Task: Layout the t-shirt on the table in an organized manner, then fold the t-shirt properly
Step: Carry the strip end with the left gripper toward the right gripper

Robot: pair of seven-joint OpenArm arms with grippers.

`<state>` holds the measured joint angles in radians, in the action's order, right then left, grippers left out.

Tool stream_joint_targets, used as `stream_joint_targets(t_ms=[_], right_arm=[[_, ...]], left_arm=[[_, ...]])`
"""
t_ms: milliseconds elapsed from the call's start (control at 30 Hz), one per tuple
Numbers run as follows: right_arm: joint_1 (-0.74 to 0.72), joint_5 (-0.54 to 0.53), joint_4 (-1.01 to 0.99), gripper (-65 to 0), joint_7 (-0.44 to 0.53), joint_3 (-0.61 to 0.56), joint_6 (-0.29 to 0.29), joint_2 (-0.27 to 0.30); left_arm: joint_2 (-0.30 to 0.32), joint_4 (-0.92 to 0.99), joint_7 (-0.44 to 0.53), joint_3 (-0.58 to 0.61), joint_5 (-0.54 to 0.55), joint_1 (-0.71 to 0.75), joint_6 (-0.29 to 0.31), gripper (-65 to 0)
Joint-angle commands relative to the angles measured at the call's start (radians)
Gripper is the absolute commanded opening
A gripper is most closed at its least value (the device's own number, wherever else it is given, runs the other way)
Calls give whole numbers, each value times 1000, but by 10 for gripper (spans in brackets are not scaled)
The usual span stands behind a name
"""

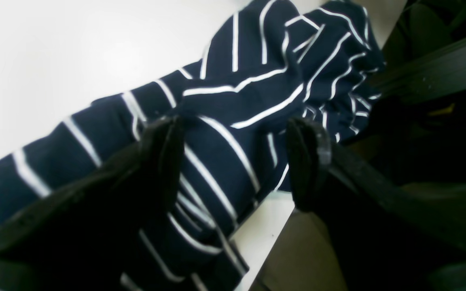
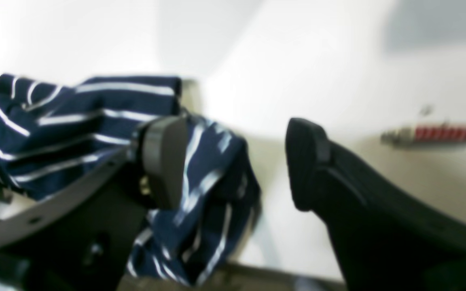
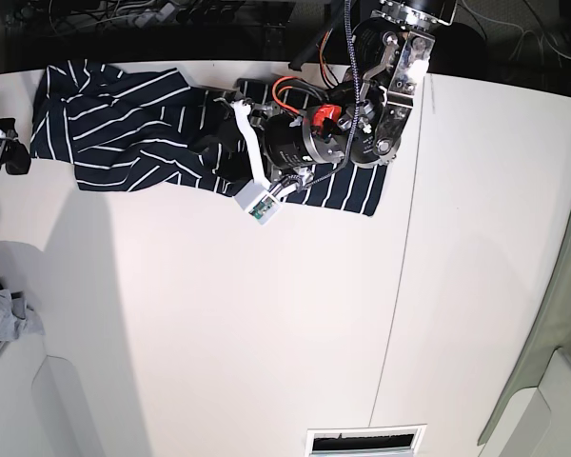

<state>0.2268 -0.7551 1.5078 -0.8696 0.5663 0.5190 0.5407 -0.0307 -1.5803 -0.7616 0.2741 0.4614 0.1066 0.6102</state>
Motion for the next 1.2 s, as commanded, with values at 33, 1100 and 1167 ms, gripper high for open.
stream_joint_targets(t_ms=[33,1100,1167], right_arm=[[1,-61,-61,-265,-3,8,6,36],[-96,-90,-219,-650,8,-114,65,-109],[-106,-90,-167,-650,8,-105,65,-109]], left_arm=[[-4,-30,8,-18,20,-12,7,-236],[340,-55,42,-412,35,35,-80,-237],[351,3,68,-444,35,55,-79,-237]])
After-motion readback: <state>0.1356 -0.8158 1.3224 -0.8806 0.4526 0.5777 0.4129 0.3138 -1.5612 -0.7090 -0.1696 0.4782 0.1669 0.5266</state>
